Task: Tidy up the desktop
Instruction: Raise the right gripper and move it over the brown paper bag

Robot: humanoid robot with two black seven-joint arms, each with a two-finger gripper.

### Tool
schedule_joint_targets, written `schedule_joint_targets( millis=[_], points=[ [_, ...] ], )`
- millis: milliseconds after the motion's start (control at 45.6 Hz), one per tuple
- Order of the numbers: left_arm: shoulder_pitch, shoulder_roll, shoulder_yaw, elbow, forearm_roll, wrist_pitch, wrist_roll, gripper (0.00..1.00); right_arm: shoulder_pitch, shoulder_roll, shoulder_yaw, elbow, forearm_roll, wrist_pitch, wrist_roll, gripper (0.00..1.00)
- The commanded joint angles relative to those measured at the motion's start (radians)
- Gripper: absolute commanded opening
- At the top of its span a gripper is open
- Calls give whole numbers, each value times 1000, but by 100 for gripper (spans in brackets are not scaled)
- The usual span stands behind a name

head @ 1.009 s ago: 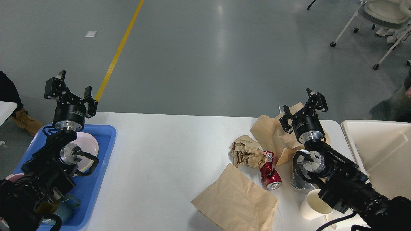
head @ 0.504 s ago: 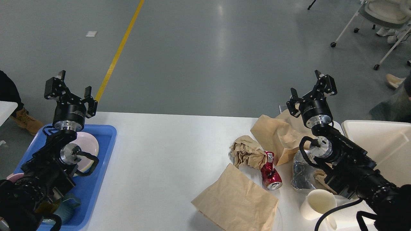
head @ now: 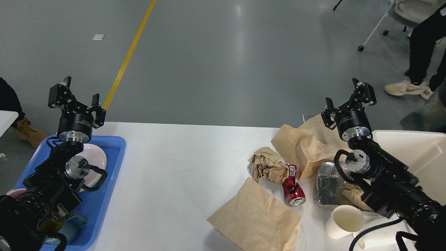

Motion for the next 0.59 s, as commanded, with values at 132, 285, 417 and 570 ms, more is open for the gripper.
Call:
schedule_joint_targets(
  millis=[132, 285, 417, 570],
  points=[
    [-1, 0, 0, 0, 1, 0, 0, 96, 6, 6, 8, -63, 1, -2, 0, 100],
    [1, 0, 0, 0, -1, 0, 0, 96, 4, 12, 2, -63, 1, -2, 3, 100],
    [1, 0, 0, 0, -1, 0, 0, 96, 3, 4, -1, -60, 1, 1, 5, 100],
    [1, 0, 0, 0, 1, 0, 0, 96, 6, -15, 0, -61, 1, 0, 8, 100]
  ],
)
